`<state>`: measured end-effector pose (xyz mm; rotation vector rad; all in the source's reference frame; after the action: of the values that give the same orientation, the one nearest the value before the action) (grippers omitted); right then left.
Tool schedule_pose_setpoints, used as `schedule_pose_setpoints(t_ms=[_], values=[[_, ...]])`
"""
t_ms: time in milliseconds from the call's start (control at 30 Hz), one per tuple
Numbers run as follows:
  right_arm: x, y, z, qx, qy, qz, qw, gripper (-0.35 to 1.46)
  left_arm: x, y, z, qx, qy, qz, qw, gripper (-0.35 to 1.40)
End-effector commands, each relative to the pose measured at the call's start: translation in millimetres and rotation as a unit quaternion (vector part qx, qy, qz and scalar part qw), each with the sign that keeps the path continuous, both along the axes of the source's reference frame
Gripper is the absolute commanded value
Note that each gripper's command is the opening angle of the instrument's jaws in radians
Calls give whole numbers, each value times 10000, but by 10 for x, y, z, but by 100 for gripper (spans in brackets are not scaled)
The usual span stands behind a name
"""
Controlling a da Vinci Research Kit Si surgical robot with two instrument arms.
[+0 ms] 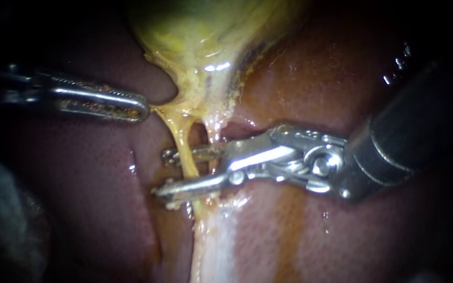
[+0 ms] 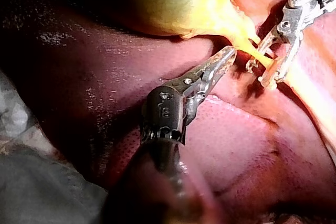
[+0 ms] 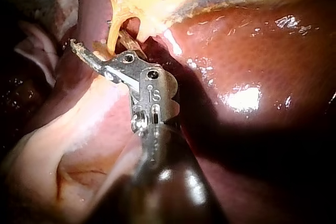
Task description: Going back second clip left tube
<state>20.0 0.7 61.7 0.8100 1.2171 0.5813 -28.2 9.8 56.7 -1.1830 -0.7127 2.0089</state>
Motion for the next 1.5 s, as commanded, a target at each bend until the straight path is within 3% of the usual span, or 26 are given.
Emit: schedule_pose_setpoints(t_ms=[33,200,333,467,700,1067,1267,1500], values=[[-1,1,2,-20,-4,14,10000,50,0,0,0,-1,1,-1,10000,-35],[-8,0,4,-137,29,-20,9999,50,0,0,0,-1,1,-1,10000,-35],[-22,-7,-4,-550,115,-68,9984,50,1,0,0,-1,0,1,10000,-35],[-45,-15,-11,-885,156,-119,9959,50,1,0,0,25,3,-10,10000,-35],[-89,-16,-21,-1235,175,-101,9921,50,2,-1,0,25,2,-8,10000,-35],[-153,0,-49,-1457,267,-196,9888,50,2,0,0,25,2,-8,10000,-35],[-165,11,-58,-1500,207,-97,9884,50,1,-1,0,24,4,-10,10000,-35],[-167,12,-58,-1498,202,-90,9885,50,-7,-5,9,13,-2,4,10000,-35]])
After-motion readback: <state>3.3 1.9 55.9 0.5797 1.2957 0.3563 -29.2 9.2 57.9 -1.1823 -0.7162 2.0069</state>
